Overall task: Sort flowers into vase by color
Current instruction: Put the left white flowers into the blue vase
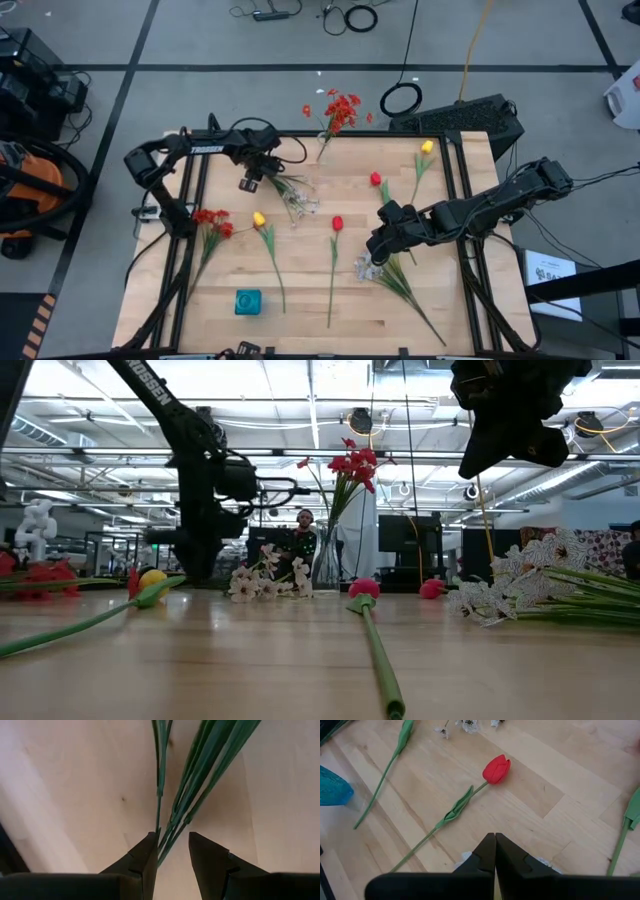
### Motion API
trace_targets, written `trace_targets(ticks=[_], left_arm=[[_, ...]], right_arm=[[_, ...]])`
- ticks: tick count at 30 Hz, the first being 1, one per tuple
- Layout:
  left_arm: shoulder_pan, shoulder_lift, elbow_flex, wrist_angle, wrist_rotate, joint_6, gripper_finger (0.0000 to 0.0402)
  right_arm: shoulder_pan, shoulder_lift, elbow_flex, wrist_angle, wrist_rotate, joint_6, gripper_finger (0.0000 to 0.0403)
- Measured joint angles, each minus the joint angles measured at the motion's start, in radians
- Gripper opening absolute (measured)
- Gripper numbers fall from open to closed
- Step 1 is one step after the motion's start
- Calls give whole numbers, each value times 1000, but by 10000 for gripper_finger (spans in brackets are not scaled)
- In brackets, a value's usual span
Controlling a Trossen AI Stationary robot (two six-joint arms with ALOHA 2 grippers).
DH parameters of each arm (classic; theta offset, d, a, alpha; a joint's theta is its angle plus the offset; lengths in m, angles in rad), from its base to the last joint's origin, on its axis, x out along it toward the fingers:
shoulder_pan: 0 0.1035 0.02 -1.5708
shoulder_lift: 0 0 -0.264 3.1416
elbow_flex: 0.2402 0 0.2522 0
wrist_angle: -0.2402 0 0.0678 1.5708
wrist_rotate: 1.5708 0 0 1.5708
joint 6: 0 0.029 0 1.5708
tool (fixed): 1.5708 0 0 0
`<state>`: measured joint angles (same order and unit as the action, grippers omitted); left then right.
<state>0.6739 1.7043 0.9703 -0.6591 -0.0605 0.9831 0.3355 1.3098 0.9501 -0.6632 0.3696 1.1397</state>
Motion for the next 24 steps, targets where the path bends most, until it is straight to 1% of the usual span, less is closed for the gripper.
trace_targets(ticks=[3, 6, 8, 12, 14, 16, 19, 21, 24], left_arm=[[0, 27, 0, 13, 0, -12, 118], [-2, 39, 0, 13, 0, -56, 113], [-10, 41, 1, 9, -1, -99, 93], [-30, 30, 0, -14, -3, -177, 20], [-42, 15, 0, -26, 3, -243, 12], [-55, -17, -1, -56, 11, -310, 8], [-73, -89, -1, -119, 75, -366, 6], [-90, -153, -1, -162, 109, -376, 5], [-122, -267, -1, -221, 119, -389, 4]], right_arm=[[0, 0, 0, 0, 0, 0, 0], [0, 0, 0, 0, 1, 0, 0], [-1, 0, 0, 0, 1, 1, 0], [-1, 0, 0, 0, 14, 21, 0], [-1, 0, 0, 1, 31, 26, 0], [-1, 0, 0, 0, 40, 27, 0], [-1, 0, 0, 1, 52, 33, 0], [-1, 0, 0, 1, 53, 51, 0], [-1, 0, 0, 1, 53, 74, 0]])
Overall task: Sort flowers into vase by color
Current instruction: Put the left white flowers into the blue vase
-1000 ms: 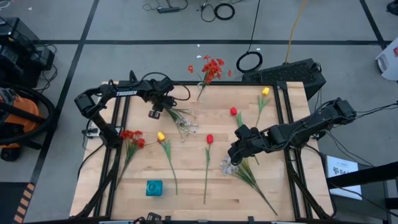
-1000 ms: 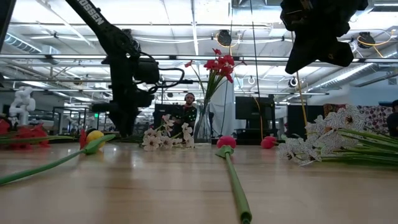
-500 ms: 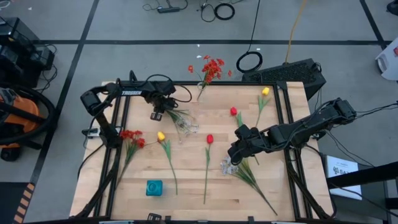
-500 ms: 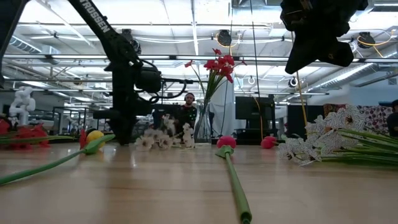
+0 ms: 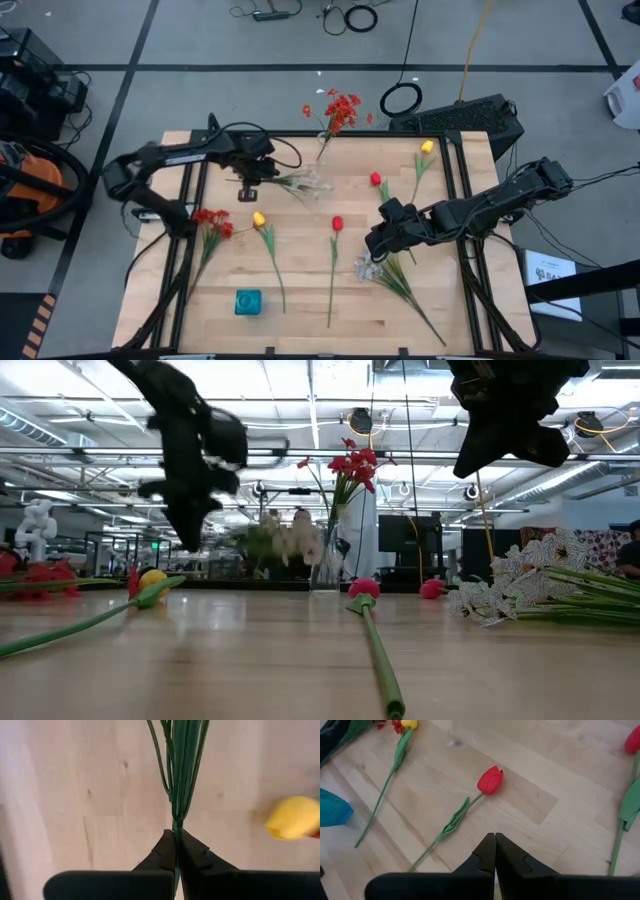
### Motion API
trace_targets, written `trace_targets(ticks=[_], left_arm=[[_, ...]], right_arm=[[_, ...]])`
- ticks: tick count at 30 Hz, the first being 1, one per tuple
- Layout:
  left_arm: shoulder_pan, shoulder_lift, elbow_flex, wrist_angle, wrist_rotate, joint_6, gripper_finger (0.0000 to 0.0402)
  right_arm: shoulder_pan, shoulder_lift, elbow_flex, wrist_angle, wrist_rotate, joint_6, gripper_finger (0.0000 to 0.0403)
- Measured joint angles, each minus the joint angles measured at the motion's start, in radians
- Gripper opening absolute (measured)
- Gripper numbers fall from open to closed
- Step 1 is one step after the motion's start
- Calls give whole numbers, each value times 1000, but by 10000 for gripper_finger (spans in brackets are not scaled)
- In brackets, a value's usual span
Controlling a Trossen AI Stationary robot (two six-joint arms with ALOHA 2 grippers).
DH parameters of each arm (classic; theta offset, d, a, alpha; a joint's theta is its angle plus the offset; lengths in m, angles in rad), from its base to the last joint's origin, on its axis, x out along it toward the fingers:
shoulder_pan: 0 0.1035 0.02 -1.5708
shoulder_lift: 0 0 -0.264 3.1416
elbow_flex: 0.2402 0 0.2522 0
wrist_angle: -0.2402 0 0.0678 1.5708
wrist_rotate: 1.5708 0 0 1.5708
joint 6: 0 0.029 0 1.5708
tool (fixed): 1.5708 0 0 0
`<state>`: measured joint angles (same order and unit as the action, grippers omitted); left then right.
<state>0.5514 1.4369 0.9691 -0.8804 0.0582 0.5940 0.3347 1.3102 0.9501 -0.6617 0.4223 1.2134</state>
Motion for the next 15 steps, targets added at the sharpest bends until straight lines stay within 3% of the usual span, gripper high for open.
trace_targets(ticks=[5, 10, 13, 15], left_arm=[[-49, -216, 0, 5, 123, -135, 3], [-111, -430, 0, 161, 258, -467, 3], [-190, -530, 0, 290, 248, -660, 3], [-268, -581, 0, 362, 180, -760, 2]], right_arm=[[0, 0, 0, 0, 0, 5, 0], [0, 0, 0, 0, 2, -29, 0], [0, 0, 0, 0, 2, -56, 0], [0, 0, 0, 0, 2, -75, 0]])
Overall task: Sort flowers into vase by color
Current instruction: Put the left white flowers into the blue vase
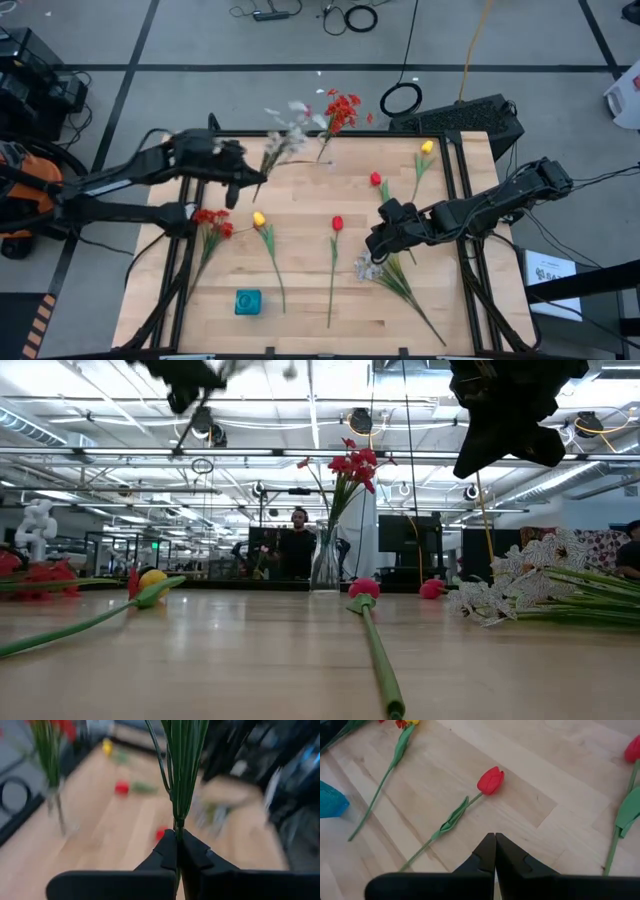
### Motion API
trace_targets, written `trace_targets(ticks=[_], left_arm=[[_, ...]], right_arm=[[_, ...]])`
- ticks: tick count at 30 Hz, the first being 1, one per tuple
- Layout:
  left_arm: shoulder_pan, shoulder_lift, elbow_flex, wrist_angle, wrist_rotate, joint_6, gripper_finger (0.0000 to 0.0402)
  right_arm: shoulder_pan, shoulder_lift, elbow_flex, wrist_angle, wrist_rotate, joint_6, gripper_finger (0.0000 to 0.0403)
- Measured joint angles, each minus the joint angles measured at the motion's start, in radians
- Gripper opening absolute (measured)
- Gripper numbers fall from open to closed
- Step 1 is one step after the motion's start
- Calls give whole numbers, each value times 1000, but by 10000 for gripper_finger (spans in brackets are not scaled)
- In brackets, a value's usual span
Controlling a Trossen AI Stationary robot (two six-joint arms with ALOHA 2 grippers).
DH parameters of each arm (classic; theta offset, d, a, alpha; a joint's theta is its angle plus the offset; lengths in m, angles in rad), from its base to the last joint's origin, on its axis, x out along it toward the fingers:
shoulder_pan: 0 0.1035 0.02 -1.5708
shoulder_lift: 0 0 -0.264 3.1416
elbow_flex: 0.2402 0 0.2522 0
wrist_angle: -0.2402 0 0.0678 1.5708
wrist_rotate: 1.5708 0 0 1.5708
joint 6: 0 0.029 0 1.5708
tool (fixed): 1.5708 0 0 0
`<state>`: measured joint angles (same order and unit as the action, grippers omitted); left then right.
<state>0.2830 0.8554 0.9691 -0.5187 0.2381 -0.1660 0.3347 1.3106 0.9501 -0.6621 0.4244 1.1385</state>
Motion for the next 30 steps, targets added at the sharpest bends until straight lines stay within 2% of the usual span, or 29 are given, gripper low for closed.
trace_targets(ticks=[5, 10, 19, 26, 30], left_arm=[[-284, -35, 0, 113, -329, -134, 2], [-533, 62, -25, 244, -647, -195, 2], [-841, 253, -27, 390, -1020, -388, 2], [-1087, 334, -27, 386, -1349, -608, 2], [-1206, 347, -27, 376, -1463, -637, 2]], right_arm=[[0, 0, 0, 2, -4, -53, 0], [1, 0, 0, 4, -6, -103, 0], [1, 0, 0, 0, -68, -185, 0], [1, 0, 0, -2, -91, -216, 0], [1, 0, 0, -2, -91, -205, 0]])
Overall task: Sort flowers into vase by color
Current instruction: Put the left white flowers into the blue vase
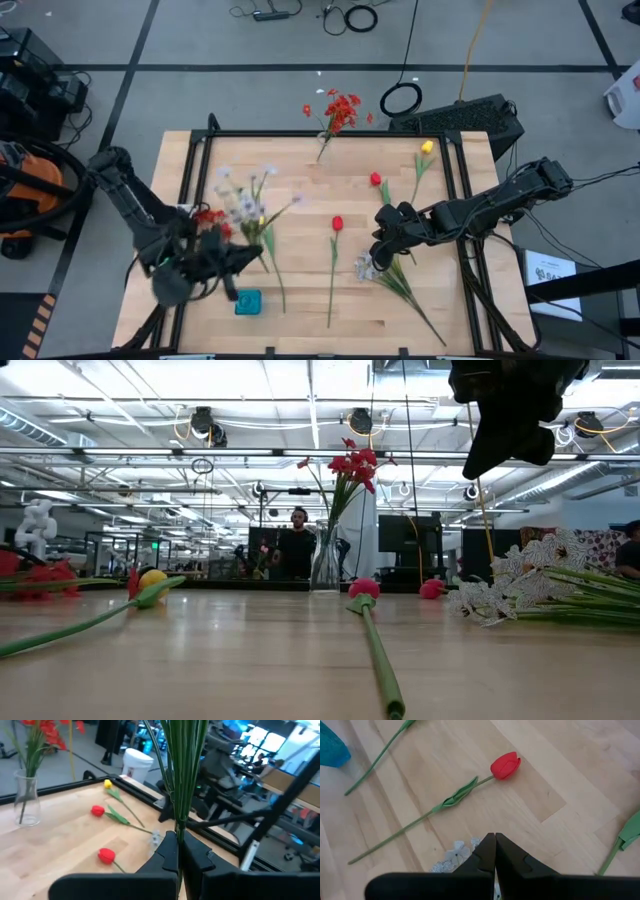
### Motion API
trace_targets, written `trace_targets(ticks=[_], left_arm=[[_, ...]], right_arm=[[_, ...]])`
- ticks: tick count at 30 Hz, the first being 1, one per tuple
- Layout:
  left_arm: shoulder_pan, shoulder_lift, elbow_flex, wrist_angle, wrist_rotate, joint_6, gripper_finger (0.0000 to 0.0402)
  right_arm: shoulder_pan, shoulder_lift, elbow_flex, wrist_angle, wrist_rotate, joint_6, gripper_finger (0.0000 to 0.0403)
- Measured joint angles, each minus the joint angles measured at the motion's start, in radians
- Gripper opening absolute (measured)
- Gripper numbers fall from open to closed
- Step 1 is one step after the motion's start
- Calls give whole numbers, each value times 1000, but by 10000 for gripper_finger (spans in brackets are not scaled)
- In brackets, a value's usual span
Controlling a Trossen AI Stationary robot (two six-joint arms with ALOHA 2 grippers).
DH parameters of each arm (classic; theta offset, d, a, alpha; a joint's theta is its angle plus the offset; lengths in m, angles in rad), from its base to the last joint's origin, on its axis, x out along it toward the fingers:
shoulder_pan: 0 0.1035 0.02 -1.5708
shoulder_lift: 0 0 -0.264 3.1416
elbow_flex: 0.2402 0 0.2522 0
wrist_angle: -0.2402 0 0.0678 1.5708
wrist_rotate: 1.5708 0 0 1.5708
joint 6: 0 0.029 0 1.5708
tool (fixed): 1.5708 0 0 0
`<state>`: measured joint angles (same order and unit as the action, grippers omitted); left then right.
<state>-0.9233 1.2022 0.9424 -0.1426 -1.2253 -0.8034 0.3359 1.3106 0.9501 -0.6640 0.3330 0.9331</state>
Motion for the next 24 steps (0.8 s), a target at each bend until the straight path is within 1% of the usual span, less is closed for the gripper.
trace_targets(ticks=[4, 7, 11, 17, 24], left_arm=[[-91, 0, 0, 0, -10, 6, 2], [-139, 1, 0, -24, -10, 6, 2], [-179, 17, 0, -86, -10, -1, 2], [-227, 44, 0, -127, 5, -7, 2], [-280, 71, 0, -284, 6, -193, 3]], right_arm=[[1, 0, 0, 2, 0, 46, 0], [7, 0, 0, 7, 1, 86, 0], [8, 0, 0, 12, 2, 121, 0], [6, 0, 0, 11, 4, 142, 0], [6, 0, 0, 41, 10, 217, 0]])
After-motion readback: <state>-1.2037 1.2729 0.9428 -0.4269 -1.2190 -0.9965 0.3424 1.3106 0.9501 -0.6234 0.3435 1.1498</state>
